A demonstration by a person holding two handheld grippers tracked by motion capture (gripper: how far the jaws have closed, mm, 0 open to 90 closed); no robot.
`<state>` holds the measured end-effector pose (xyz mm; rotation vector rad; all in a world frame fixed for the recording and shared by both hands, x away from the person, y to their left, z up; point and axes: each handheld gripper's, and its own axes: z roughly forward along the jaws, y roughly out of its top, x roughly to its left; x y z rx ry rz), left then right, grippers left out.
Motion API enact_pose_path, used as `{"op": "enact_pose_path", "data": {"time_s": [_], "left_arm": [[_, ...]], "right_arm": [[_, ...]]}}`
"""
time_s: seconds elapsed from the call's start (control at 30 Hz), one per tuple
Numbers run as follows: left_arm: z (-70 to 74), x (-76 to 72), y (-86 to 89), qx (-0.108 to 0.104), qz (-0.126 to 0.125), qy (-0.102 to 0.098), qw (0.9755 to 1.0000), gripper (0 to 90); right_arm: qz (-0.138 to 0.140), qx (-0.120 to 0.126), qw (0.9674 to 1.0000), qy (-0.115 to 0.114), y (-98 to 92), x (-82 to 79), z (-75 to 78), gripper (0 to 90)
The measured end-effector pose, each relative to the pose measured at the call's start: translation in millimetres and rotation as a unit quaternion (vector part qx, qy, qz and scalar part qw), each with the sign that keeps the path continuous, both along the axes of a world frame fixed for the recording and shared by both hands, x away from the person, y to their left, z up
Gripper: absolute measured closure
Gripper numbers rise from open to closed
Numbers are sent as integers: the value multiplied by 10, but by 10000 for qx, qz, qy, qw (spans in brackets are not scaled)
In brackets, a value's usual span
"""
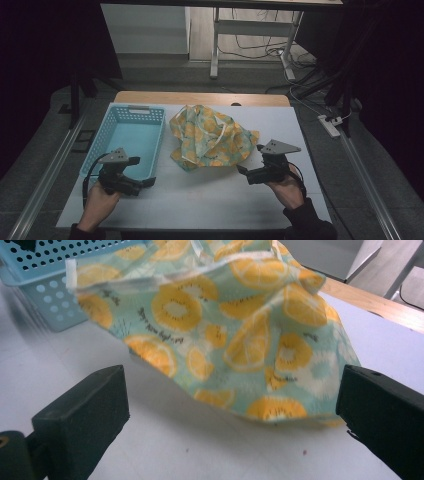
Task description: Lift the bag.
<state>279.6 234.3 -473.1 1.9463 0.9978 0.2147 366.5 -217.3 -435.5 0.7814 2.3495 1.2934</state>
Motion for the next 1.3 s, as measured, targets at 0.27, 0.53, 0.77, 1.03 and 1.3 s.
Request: {"op": "enact_pose_path", "data": {"time_s": [0.27,0.53,0.77,1.03,1.3], "left_arm": [[-87,-248,219,-95,331,29,9994,0],[-150,-448,392,-136,618,-63,9980,0],[-189,-602,459,-18,787,-38,9969,0],[-323,-746,556,38,1001,93,9949,0],[-447,-831,644,205,1178,261,9925,0]], "right_arm": [[-276,83,9996,0,-229,-183,-91,0],[-554,33,9985,2,-432,-326,-202,0],[-777,-98,9969,50,-600,-454,-315,0],[-1006,-173,9947,153,-764,-543,-414,0],[-1080,-362,9930,300,-833,-623,-519,0]]}}
